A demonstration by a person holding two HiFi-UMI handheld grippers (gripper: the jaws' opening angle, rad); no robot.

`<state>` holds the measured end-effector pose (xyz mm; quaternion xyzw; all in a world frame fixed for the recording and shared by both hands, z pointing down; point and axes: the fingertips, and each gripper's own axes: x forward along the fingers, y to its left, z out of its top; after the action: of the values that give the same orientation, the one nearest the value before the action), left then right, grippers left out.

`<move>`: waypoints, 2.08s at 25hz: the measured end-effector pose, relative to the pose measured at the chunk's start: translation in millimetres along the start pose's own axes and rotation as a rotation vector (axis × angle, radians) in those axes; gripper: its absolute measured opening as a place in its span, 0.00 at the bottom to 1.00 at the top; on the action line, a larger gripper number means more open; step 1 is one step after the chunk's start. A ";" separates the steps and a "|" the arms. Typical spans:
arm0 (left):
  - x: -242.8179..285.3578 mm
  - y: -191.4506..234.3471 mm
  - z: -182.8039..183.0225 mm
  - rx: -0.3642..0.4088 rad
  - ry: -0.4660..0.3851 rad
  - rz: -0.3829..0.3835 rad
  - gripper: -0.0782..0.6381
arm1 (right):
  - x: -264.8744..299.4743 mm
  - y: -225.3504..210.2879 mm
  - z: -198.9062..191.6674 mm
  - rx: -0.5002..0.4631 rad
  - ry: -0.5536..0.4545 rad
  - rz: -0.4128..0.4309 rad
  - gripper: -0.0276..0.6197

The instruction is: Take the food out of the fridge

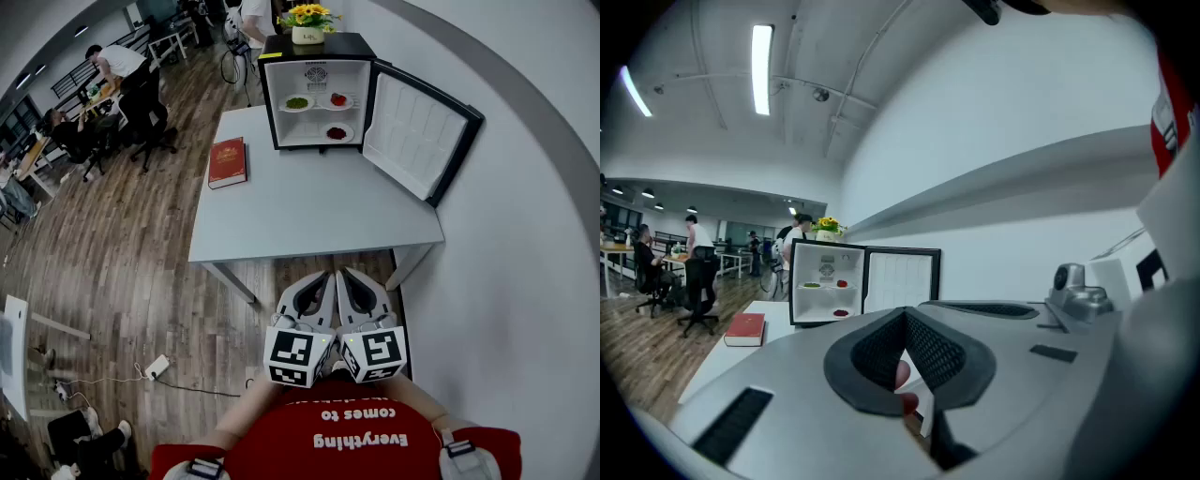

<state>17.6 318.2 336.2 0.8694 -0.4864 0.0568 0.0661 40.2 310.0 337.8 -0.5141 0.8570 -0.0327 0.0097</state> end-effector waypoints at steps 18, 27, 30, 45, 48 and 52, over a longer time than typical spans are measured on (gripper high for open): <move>67.4 -26.1 -14.5 -0.005 0.029 0.054 0.11 | 9.3 -71.1 -21.0 0.034 0.037 0.045 0.06; 116.7 11.5 -23.7 -0.005 0.072 0.067 0.11 | 65.9 -93.8 -37.1 0.057 0.074 0.051 0.06; 140.1 36.0 -23.6 -0.011 0.076 0.051 0.11 | 98.1 -101.4 -41.6 0.055 0.083 0.036 0.06; 296.0 189.6 8.5 0.031 0.099 -0.095 0.11 | 308.0 -159.6 -40.0 0.083 0.115 -0.106 0.06; 324.1 203.0 4.2 0.026 0.118 -0.126 0.11 | 331.9 -176.3 -48.3 0.102 0.138 -0.132 0.06; 350.8 225.8 -2.7 0.007 0.130 -0.079 0.11 | 362.5 -188.8 -62.9 0.165 0.177 -0.078 0.07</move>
<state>7.3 -92.4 409.5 0.8827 -0.4461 0.1120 0.0966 32.5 -95.4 419.2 -0.5397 0.8282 -0.1486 -0.0251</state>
